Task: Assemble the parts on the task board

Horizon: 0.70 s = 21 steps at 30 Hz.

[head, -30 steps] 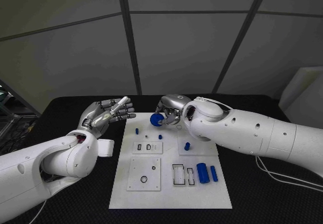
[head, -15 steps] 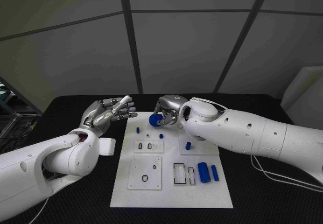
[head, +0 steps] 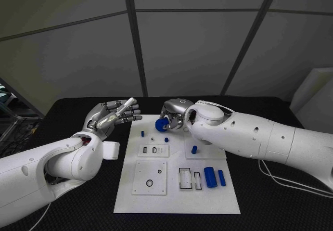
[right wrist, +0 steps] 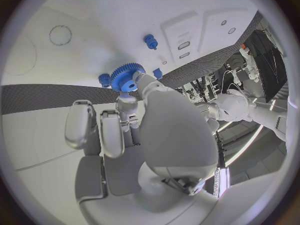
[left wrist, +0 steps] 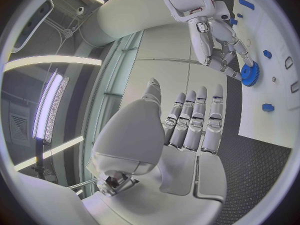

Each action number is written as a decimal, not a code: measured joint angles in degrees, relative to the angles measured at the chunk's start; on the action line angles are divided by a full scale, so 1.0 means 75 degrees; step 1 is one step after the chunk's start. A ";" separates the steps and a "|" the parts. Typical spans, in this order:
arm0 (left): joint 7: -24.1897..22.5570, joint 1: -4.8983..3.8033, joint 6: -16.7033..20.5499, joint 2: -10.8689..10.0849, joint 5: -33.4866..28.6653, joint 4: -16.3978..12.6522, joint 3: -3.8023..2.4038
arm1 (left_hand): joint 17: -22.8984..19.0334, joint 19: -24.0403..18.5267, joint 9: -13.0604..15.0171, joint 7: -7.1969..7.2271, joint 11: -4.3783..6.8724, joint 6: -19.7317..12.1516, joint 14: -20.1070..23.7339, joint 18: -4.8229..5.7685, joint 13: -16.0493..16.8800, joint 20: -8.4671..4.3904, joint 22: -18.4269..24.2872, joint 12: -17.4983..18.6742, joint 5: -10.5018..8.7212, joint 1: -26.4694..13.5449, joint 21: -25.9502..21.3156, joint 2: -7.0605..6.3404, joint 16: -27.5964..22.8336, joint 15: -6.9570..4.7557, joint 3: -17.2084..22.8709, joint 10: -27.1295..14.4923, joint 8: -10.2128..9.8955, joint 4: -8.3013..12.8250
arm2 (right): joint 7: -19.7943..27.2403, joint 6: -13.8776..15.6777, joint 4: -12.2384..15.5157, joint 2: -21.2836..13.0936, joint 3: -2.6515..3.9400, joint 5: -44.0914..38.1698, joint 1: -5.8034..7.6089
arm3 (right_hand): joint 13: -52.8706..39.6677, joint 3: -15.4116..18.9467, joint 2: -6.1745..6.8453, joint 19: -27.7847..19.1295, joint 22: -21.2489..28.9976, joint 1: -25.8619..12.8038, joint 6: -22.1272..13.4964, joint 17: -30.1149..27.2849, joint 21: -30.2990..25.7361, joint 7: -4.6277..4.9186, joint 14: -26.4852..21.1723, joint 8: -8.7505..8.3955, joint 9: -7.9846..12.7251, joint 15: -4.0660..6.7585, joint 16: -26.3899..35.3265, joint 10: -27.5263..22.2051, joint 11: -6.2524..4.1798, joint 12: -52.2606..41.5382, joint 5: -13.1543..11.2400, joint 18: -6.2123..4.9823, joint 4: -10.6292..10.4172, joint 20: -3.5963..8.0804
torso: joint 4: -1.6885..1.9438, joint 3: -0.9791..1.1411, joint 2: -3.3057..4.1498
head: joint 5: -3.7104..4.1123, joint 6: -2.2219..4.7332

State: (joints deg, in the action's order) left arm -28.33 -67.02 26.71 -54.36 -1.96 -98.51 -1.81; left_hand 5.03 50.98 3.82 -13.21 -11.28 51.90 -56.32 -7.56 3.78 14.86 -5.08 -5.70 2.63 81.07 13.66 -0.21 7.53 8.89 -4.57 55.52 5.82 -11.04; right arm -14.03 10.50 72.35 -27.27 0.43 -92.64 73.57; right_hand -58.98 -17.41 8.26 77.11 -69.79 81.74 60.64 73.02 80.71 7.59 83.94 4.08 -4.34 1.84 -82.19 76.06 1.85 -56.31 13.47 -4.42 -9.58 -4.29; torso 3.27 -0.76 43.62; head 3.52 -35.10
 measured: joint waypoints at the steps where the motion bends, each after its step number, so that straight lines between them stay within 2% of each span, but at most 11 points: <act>1: 0.0000 0.0000 0.0000 -0.0001 0.0000 0.0000 0.0000 | 0.0000 0.0000 0.0000 0.0000 0.0000 0.0000 0.0000 0.0000 0.0000 0.0000 0.0000 0.0000 0.0000 0.0000 0.0000 0.0000 0.0000 0.0000 0.0000 0.0000 0.0000 0.0000 | -0.0001 -0.0015 -0.0004 0.0000 -0.0001 -0.0011 0.0000 | -0.0018 0.0000 -0.0001 0.0000 0.0000 0.0001 0.0000 0.0000 0.0000 0.0000 0.0000 -0.0001 0.0000 0.0000 0.0000 0.0000 0.0000 -0.0033 0.0000 0.0000 0.0000 0.0000 | -0.0001 0.0000 0.0000 | 0.0000 0.0000; 9: 0.0000 0.0000 0.0000 0.0001 0.0000 0.0000 0.0000 | 0.0000 0.0000 0.0000 0.0000 0.0000 0.0000 0.0000 0.0000 0.0000 0.0000 -0.0001 0.0000 0.0000 0.0000 0.0000 0.0000 0.0000 0.0000 0.0000 0.0000 0.0000 0.0000 | -0.0013 -0.0137 -0.0052 0.0028 -0.0005 -0.0079 -0.0003 | -0.0039 0.0001 -0.0009 0.0000 0.0001 0.0010 0.0000 0.0031 0.0000 0.0000 0.0000 -0.0045 0.0000 0.0000 0.0000 -0.0002 0.0002 -0.0034 0.0024 -0.0001 0.0001 0.0000 | -0.0004 0.0004 0.0002 | -0.0001 -0.0001; 18: 0.0000 0.0000 0.0000 0.0003 0.0000 0.0002 0.0000 | 0.0001 0.0000 0.0000 0.0000 0.0000 0.0000 0.0000 -0.0001 0.0000 0.0000 -0.0001 0.0000 0.0000 0.0000 0.0000 0.0000 0.0000 0.0000 0.0000 0.0000 0.0000 -0.0001 | -0.0052 -0.0198 -0.0132 0.0082 -0.0008 -0.0112 -0.0006 | -0.0024 0.0001 -0.0063 0.0000 0.0020 -0.0044 -0.0002 0.0054 0.0000 0.0002 0.0000 -0.0087 0.0036 0.0000 0.0000 -0.0080 0.0080 0.0005 0.0025 -0.0001 0.0001 0.0000 | -0.0004 0.0006 0.0002 | 0.0001 -0.0013; 21: 0.0000 0.0000 0.0000 0.0005 0.0000 0.0003 0.0000 | 0.0001 0.0000 0.0000 0.0000 0.0000 0.0000 0.0000 0.0000 0.0000 0.0000 -0.0001 0.0000 0.0000 0.0000 0.0000 0.0000 0.0000 0.0000 0.0000 0.0000 0.0000 -0.0001 | -0.0061 -0.0205 -0.0148 0.0095 -0.0011 -0.0115 -0.0011 | 0.0000 0.0002 -0.0075 -0.0006 0.0029 -0.0091 -0.0070 0.0077 0.0000 0.0067 0.0000 -0.0088 0.0044 -0.0001 -0.0031 -0.0112 0.0111 0.0041 0.0024 -0.0001 0.0001 -0.0006 | -0.0004 0.0005 0.0002 | 0.0001 -0.0020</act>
State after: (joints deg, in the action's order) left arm -28.33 -67.03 26.71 -54.32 -1.96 -98.49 -1.81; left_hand 5.04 50.98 3.82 -13.21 -11.28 51.90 -56.32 -7.56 3.78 14.86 -5.09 -5.70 2.64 81.07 13.66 -0.21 7.53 8.89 -4.57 55.52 5.82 -11.04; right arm -14.49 8.96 71.24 -26.55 0.35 -93.50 73.48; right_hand -58.98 -17.40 7.70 77.07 -69.57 81.06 60.12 73.60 80.71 8.09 83.93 3.41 -4.01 1.84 -82.42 75.22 2.68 -56.01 13.65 -4.43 -9.57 -4.33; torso 3.24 -0.73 43.63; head 3.53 -35.25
